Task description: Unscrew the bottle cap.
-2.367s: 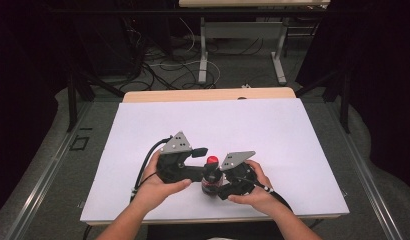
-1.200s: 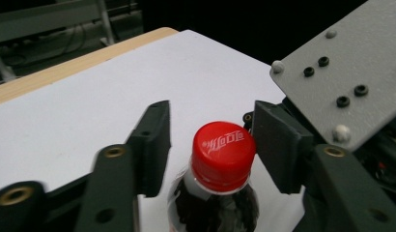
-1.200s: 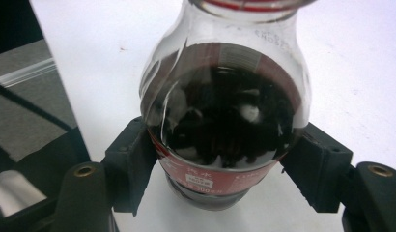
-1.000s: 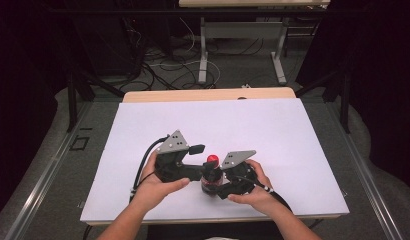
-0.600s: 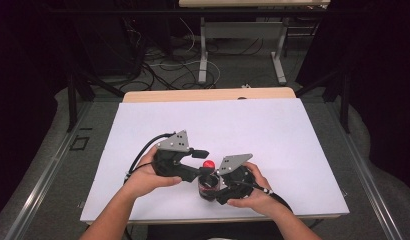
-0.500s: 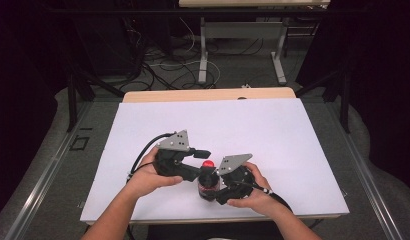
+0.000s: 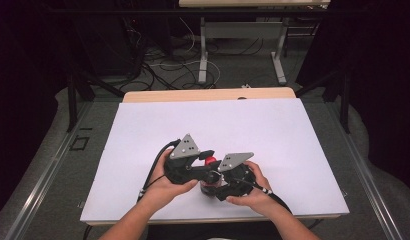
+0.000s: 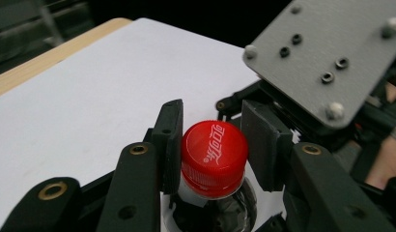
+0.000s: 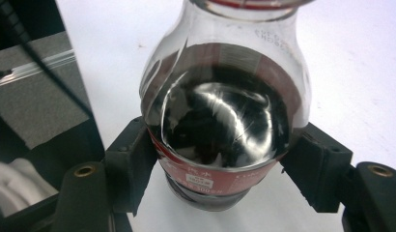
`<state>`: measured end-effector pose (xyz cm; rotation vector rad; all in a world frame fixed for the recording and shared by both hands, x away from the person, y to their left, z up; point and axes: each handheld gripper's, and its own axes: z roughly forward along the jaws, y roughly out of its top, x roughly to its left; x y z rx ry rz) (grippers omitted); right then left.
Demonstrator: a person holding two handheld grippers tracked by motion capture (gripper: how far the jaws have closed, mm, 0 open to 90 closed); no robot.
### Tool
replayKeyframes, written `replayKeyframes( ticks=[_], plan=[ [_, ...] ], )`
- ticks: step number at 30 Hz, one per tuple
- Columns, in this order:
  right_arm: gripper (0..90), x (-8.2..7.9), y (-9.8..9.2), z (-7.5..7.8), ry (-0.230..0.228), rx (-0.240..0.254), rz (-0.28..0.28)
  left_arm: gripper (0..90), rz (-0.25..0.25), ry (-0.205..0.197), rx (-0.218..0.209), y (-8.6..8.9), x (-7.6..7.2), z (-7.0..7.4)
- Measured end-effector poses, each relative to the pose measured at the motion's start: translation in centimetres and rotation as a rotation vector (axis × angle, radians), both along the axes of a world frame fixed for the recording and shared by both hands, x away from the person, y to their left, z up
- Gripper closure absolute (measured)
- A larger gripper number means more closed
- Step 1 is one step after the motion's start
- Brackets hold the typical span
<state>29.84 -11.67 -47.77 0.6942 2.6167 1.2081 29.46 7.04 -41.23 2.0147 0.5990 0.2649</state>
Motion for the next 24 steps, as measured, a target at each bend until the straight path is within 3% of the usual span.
replayKeyframes(
  ticks=[4, 6, 8, 9, 10, 13, 14, 17, 20, 24],
  plan=[
    [31.1, 0.1, 0.0, -0.1, 0.000, 0.008, -0.033, 61.0, 0.125, -0.011, -0.004, -0.9, -0.8, -0.1],
    [31.1, 0.2, -0.1, -0.1, 0.008, 0.008, -0.035, 58.8, 0.138, -0.022, 0.006, -1.1, -0.8, -0.1],
    [31.1, 0.3, -0.1, -0.1, 0.008, 0.008, -0.030, 47.4, 0.116, -0.030, -0.003, -1.0, -0.7, -0.1],
    [31.1, 0.2, -0.2, -0.1, 0.015, 0.009, -0.032, 47.4, 0.116, -0.020, -0.009, -0.9, -0.6, 0.0],
    [31.1, 0.3, -0.3, -0.1, 0.017, 0.006, -0.028, 40.9, 0.100, -0.010, -0.012, -0.6, -0.5, 0.1],
    [31.0, 0.3, -0.4, -0.1, 0.017, 0.019, -0.025, 34.9, 0.056, 0.013, -0.034, 0.5, -0.3, 0.5],
    [31.1, 0.3, -0.4, 0.0, 0.013, 0.019, -0.018, 34.6, 0.033, 0.015, -0.021, 0.9, -0.3, 0.7],
    [31.0, 0.3, -0.4, 0.0, 0.009, 0.026, -0.012, 34.6, -0.012, 0.004, 0.000, 2.1, 0.0, 1.0],
    [31.0, 0.1, -0.2, 0.2, 0.012, 0.022, 0.025, 39.3, -0.115, -0.015, 0.017, 3.0, 0.5, 1.3],
    [31.0, -0.4, 0.2, 0.2, 0.010, 0.029, 0.068, 46.1, -0.236, 0.014, -0.019, 3.3, 1.0, 1.1]
  ],
)
